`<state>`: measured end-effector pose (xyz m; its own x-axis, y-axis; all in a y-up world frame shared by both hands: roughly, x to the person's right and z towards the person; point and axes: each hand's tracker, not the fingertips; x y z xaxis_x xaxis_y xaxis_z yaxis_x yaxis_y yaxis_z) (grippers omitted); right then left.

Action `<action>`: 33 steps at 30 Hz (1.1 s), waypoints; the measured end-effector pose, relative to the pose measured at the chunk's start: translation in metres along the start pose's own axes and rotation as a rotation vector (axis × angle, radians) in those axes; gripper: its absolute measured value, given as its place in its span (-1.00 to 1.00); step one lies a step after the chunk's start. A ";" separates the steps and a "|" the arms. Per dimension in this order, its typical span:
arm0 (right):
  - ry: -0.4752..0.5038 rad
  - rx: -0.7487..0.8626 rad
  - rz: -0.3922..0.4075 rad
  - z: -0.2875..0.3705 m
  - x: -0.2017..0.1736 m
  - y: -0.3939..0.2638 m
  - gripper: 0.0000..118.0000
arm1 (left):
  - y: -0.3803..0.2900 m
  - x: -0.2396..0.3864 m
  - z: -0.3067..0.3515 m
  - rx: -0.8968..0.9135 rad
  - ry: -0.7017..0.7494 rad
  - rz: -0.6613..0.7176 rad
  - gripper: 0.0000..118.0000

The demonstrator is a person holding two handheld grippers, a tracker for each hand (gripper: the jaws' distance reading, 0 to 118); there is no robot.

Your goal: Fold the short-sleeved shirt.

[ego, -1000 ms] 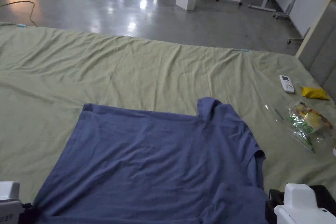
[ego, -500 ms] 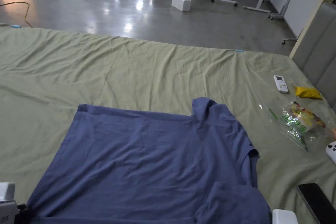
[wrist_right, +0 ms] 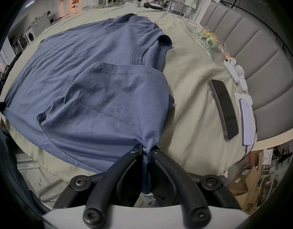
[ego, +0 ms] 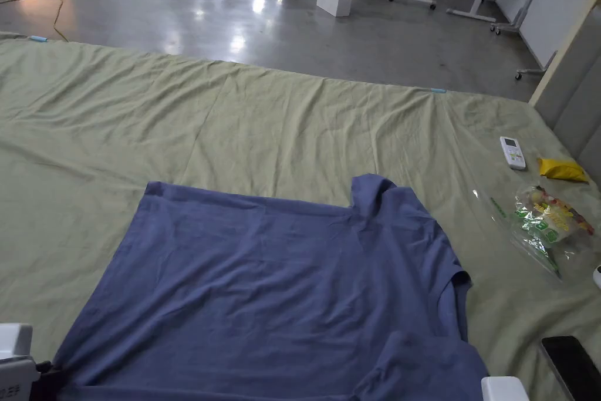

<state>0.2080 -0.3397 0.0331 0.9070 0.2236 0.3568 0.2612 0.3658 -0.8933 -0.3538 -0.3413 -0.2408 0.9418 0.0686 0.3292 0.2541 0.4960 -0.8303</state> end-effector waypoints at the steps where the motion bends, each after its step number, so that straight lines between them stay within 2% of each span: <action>1: -0.004 0.009 -0.010 0.003 0.001 -0.001 -0.89 | 0.001 0.003 0.002 0.002 -0.002 0.001 -0.86; 3: 0.001 0.018 -0.017 0.008 0.003 -0.002 -0.89 | 0.005 -0.015 -0.002 0.007 -0.006 -0.001 -0.86; 5: -0.007 0.037 -0.022 0.012 0.005 -0.004 -0.89 | -0.005 0.005 0.026 0.019 0.000 -0.002 -0.86; 7: 0.018 0.050 -0.053 0.018 0.008 -0.004 -0.89 | -0.011 -0.024 0.037 0.040 -0.013 0.012 -0.86; 9: 0.034 0.091 -0.088 0.025 0.011 -0.004 -0.89 | -0.005 0.013 0.038 0.084 -0.033 0.018 -0.86; 11: 0.061 0.152 -0.113 0.031 0.016 0.000 -0.89 | -0.003 -0.004 0.046 0.122 -0.032 0.027 -0.86; 13: 0.069 0.202 -0.143 0.039 0.021 0.005 -0.89 | 0.013 0.023 0.037 0.154 -0.043 0.052 -0.86; 15: 0.077 0.275 -0.163 0.047 0.026 0.013 -0.89 | 0.025 0.013 0.038 0.182 -0.042 0.062 -0.86; 18: 0.072 0.335 -0.174 0.054 0.030 0.030 -0.89 | 0.044 0.036 0.031 0.223 -0.041 0.067 -0.86; 25: 0.051 0.359 -0.217 0.045 0.034 0.090 -0.89 | 0.101 0.062 0.008 0.253 -0.058 0.091 -0.86; 33: 0.047 0.312 -0.268 -0.004 0.037 0.155 -0.89 | 0.155 0.071 -0.046 0.210 -0.042 0.086 -0.86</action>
<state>0.2836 -0.2779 -0.0929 0.8366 0.0441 0.5461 0.3840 0.6637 -0.6419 -0.2371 -0.2995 -0.3673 0.9469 0.1518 0.2835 0.1180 0.6560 -0.7455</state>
